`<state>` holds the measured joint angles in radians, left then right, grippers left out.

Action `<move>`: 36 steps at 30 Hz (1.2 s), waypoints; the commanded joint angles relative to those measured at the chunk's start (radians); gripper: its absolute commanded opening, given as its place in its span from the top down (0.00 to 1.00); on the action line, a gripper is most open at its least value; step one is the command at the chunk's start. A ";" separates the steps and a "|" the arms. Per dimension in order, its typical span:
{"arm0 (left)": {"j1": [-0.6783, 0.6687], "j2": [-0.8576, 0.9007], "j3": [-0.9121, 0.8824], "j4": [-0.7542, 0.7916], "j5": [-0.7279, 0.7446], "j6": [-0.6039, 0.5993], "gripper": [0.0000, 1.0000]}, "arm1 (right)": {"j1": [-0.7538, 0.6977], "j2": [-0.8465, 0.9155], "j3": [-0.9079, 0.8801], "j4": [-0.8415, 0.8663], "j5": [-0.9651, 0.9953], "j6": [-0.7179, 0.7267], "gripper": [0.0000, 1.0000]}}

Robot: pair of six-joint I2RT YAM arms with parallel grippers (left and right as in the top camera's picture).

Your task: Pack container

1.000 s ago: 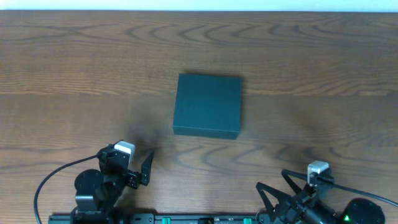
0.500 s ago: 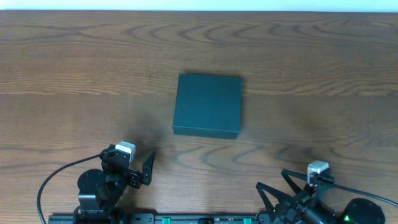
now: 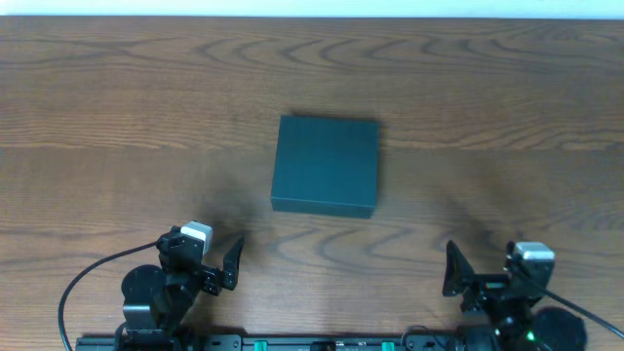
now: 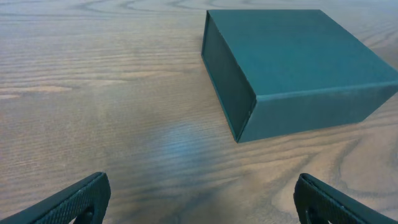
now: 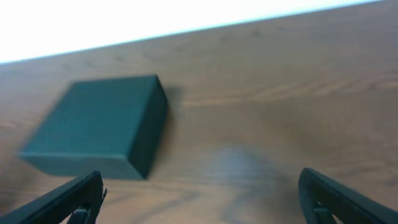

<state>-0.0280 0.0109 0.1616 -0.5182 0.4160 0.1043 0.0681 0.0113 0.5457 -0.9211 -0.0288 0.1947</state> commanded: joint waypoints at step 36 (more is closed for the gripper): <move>0.002 -0.007 -0.017 0.003 0.014 -0.008 0.05 | 0.001 -0.006 -0.328 0.047 0.021 -0.016 0.01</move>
<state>-0.0280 0.0109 0.1616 -0.5179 0.4160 0.1043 0.0681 0.0109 0.2249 -0.8730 -0.0074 0.1745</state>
